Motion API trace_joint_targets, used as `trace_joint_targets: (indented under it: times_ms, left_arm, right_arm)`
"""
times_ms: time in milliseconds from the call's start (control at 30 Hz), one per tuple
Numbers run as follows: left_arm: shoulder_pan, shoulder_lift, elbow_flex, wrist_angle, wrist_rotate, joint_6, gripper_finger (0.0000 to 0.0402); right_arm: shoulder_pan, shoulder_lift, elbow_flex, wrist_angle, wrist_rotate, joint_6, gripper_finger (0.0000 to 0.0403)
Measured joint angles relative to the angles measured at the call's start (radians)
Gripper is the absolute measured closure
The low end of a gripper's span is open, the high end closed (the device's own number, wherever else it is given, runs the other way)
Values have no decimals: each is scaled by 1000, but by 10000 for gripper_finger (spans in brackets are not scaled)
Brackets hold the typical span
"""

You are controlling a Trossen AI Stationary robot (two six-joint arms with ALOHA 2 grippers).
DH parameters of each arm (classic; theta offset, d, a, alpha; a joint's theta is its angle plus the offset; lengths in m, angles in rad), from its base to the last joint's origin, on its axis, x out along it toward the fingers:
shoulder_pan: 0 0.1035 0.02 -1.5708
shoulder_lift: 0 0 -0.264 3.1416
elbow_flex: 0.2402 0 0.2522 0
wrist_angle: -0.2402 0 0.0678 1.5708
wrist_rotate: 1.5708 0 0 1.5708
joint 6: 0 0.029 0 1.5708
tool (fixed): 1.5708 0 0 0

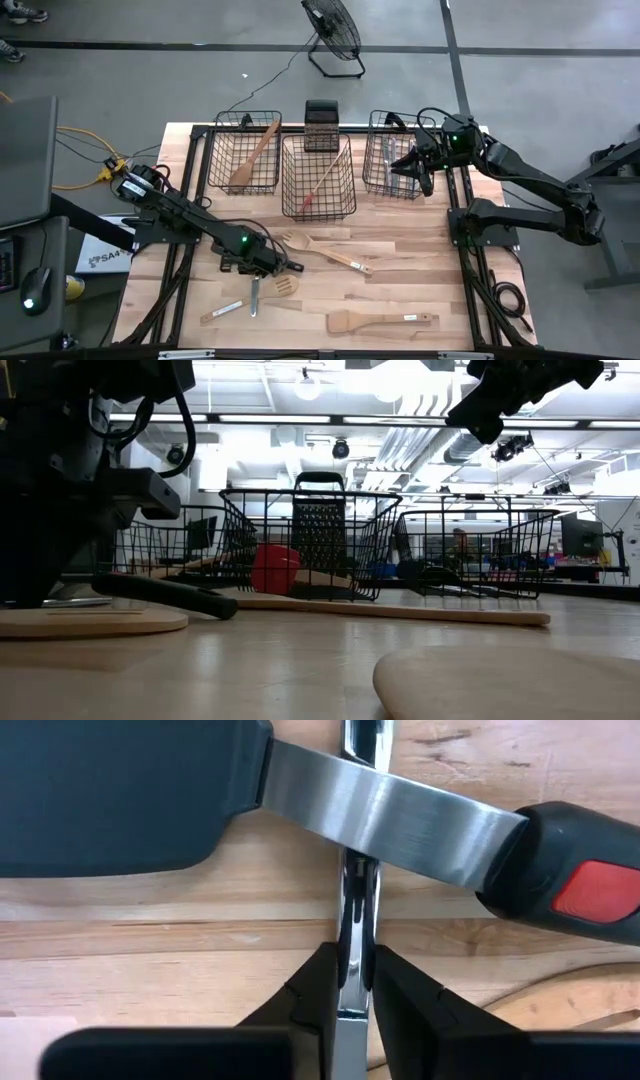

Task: Pick & Place Kitchen Items
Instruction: Put the silver table knife into the right wire basket

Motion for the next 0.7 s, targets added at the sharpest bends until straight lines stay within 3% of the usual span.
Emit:
trace_joint_targets:
  times_ms: [167, 700]
  left_arm:
    - [0, 0, 0, 2, 0, 19, 366]
    - [1, 0, -1, 31, 26, 101, 367]
  right_arm:
    - [0, 0, 0, 0, 0, 0, 333]
    - [0, 0, 0, 0, 0, 0, 333]
